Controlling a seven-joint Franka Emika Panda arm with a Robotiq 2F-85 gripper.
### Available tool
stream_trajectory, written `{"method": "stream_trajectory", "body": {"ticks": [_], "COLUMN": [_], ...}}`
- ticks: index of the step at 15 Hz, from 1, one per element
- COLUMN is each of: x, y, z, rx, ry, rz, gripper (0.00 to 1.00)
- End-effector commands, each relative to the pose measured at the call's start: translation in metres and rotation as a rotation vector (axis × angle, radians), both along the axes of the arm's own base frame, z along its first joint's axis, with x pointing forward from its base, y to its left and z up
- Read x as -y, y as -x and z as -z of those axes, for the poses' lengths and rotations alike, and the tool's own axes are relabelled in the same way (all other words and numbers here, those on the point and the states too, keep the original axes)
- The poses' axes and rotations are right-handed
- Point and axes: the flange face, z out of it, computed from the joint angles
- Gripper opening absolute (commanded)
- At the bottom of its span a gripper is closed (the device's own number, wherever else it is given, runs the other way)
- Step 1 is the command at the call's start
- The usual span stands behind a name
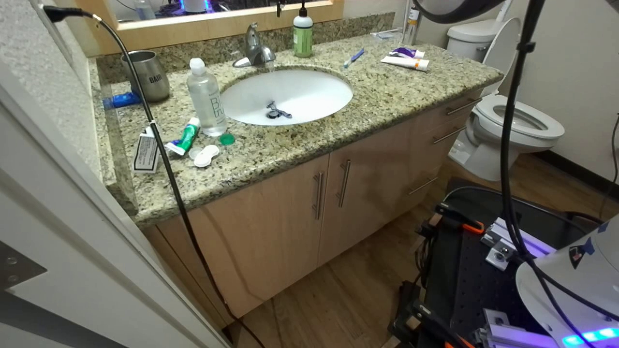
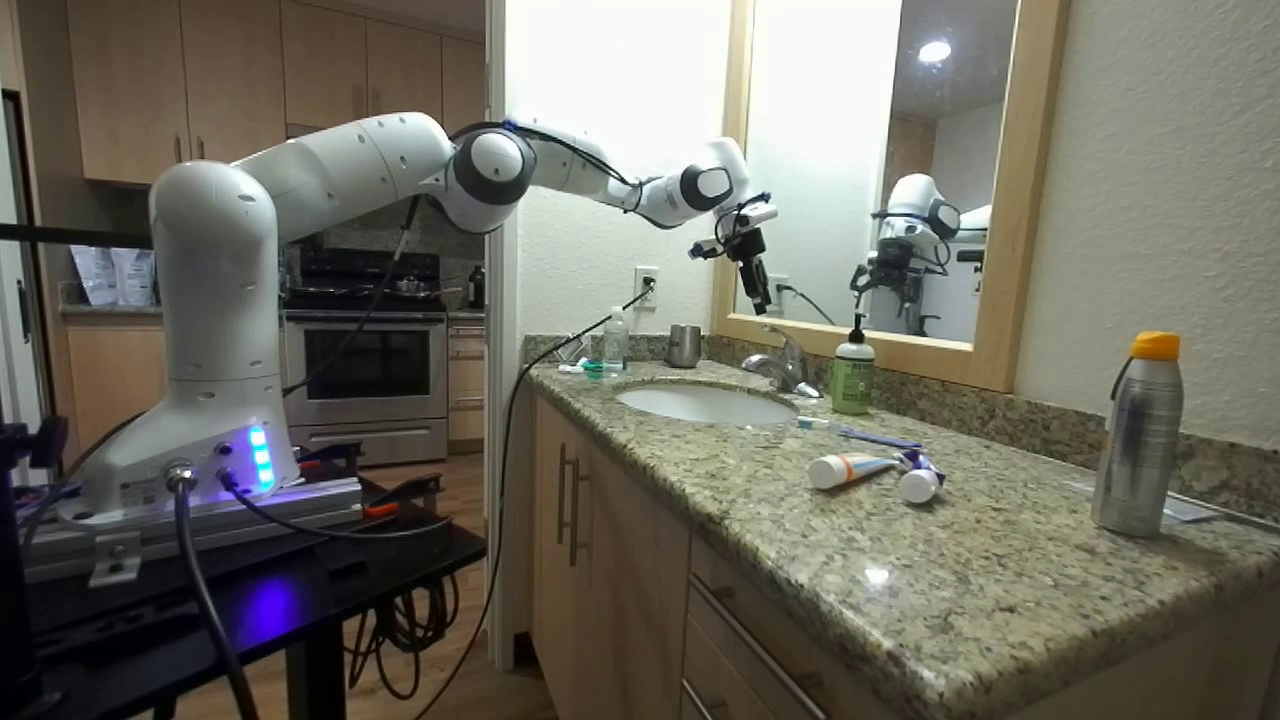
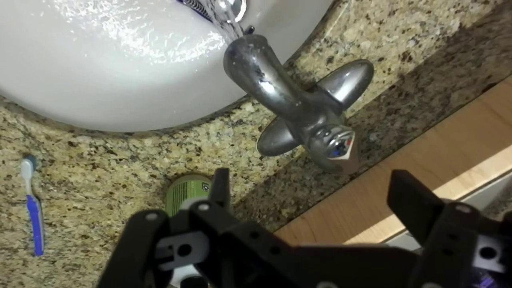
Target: Push the faucet handle downwards
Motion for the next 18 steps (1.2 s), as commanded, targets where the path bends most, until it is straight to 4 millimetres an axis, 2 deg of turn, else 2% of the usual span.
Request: {"method": "stream_trajectory", "body": {"ticks": [1,6,11,16,17,18], "x": [0.002,0.0,0.0,0.019,0.01,0.013], "y": [0.003,0.012,0.008,0.003,0.003,0.003], "z": [0.006,0.016,0.014,0.025,0.019,0.023], "rx": [-0.034,-0.126,-0.089,-0.002,-0.027,-0.02], "ry": [-0.014,-0.06,-0.039,0.038,0.012,0.019], "rz": [0.013,0.053,0.037,0.083,0.055,0.067], "gripper": [1.0,1.0,1.0,1.0,1.0,1.0]}}
